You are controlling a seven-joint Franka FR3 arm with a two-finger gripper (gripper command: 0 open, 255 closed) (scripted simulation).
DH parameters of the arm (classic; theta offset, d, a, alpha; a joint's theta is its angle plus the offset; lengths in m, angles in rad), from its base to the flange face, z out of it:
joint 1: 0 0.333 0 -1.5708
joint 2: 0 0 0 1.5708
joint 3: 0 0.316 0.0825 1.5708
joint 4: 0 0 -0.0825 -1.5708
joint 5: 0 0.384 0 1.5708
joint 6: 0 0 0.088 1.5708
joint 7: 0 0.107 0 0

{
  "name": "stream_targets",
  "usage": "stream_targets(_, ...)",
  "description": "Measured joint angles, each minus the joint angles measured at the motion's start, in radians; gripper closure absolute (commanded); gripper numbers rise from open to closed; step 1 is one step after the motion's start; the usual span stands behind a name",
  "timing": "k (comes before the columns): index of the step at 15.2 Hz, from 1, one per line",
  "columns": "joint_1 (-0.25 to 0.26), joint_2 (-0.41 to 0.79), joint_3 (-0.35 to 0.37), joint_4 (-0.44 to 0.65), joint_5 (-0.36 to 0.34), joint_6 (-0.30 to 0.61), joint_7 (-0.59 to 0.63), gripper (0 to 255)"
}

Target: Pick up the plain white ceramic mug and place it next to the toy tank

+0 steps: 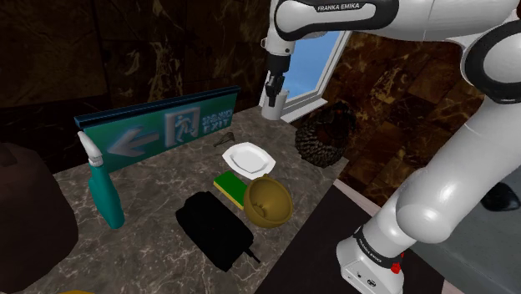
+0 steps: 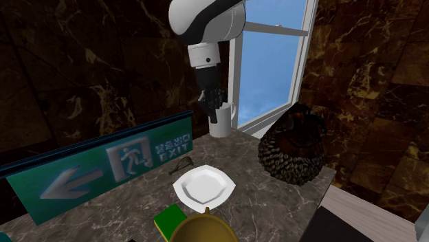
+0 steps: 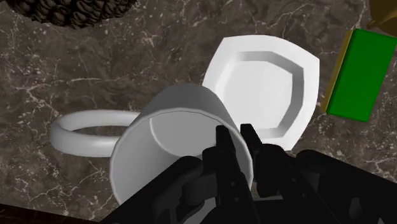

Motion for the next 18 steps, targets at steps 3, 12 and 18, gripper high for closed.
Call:
stream_targets(3,0.031,-0.052,0.031,-0.056,0.012,0.000,0.060,255)
stream_targets(12,0.129,-0.176,0.141,-0.204,0.071,0.016,0.248,255)
stream_targets(18,0.194,-0.208,0.221,-0.225,0.116,0.006,0.378,255)
